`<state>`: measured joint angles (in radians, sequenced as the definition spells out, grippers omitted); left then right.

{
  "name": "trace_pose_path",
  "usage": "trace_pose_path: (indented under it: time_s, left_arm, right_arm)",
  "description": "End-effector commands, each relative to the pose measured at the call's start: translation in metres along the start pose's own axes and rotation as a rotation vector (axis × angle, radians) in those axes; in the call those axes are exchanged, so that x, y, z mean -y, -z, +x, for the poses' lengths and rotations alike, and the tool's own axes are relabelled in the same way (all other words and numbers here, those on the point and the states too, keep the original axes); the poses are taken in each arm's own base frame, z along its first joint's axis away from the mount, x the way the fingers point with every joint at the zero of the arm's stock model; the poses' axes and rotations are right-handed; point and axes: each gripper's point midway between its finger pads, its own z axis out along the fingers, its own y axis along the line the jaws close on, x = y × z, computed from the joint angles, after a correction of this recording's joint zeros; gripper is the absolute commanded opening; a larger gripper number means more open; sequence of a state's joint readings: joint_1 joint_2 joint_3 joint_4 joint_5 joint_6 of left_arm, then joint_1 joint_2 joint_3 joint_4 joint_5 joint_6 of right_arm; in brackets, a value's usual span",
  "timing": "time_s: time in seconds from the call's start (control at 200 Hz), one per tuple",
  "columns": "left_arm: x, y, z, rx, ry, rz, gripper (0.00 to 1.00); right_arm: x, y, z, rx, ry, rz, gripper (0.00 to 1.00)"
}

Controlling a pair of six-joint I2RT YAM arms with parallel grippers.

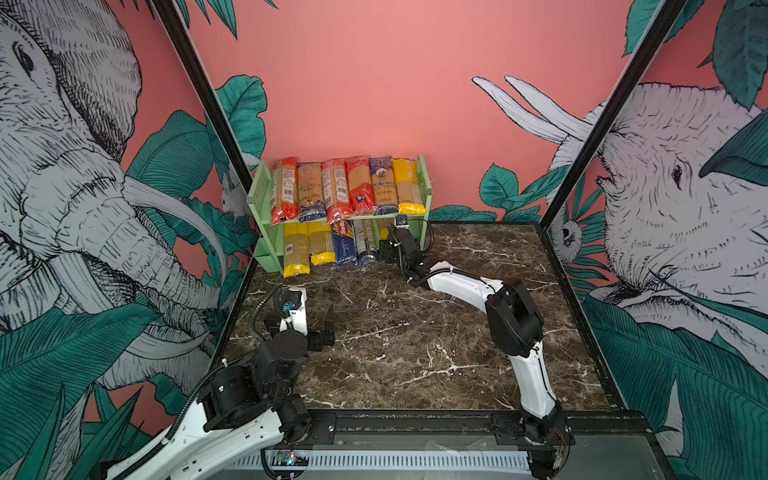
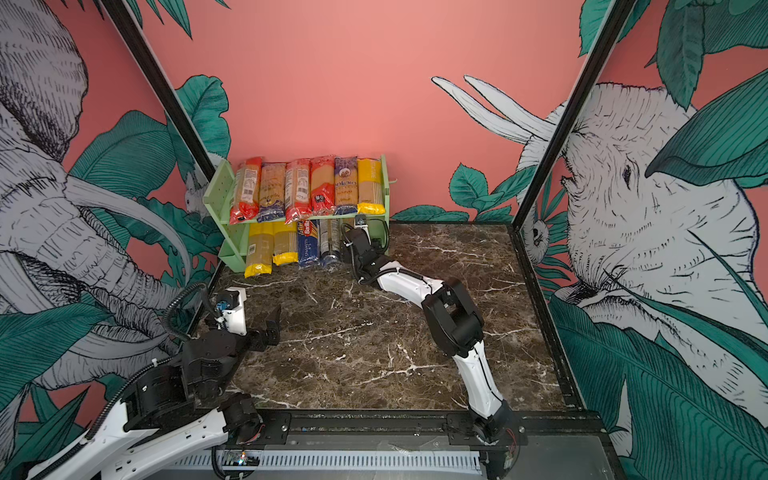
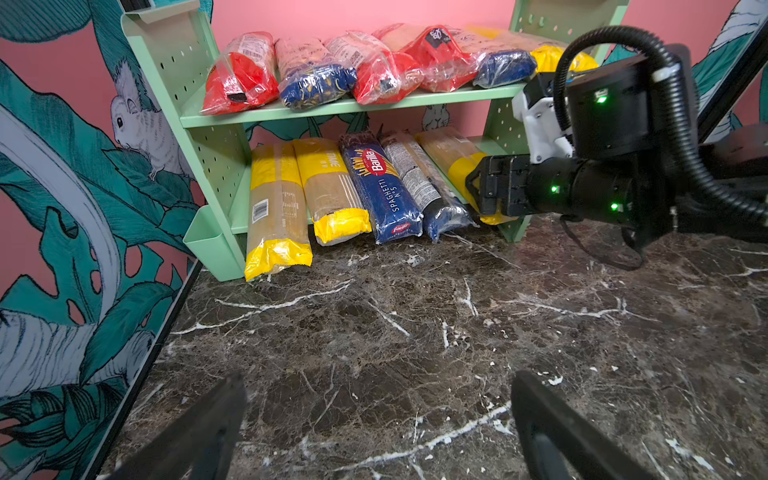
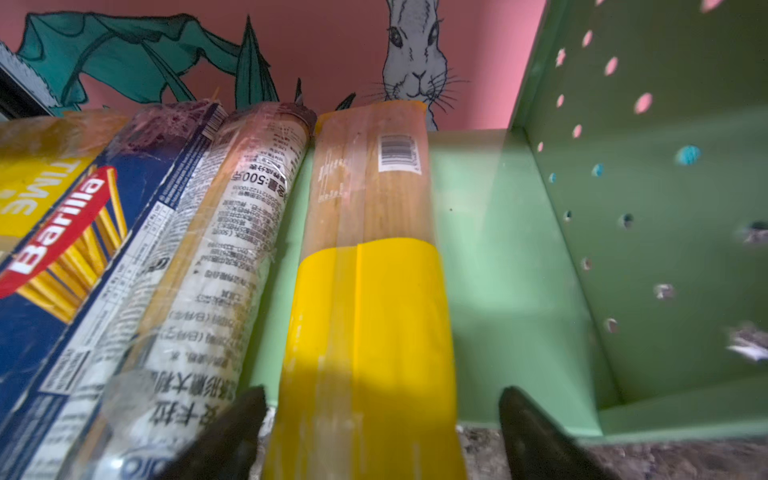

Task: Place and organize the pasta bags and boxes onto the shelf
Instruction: 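Open the right gripper and pull it back from the shelf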

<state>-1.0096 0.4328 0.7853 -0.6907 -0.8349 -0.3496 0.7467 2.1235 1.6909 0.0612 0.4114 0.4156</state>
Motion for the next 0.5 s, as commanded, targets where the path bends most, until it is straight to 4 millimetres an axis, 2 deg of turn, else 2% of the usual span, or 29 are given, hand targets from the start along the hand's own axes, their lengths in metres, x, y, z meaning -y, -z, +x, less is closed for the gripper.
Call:
trace_pose_path:
  time_s: [0.0,0.27,0.495]
  left_arm:
    - [-0.004,0.007,-0.009,0.017,0.044,0.009,0.99]
    - [-0.008,0.010,-0.008,0.008,0.054,0.012,1.00]
    - [-0.027,0.017,-0.002,-0.026,0.053,-0.061,0.99]
  right_arm:
    - [0.007,0.030,-0.070,0.179,-0.093,-0.021,0.99]
    - [0.012,0.056,-0.062,0.153,-0.148,-0.042,0.99]
    - [0.012,0.091,-0.044,0.105,-0.163,-0.073,0.99]
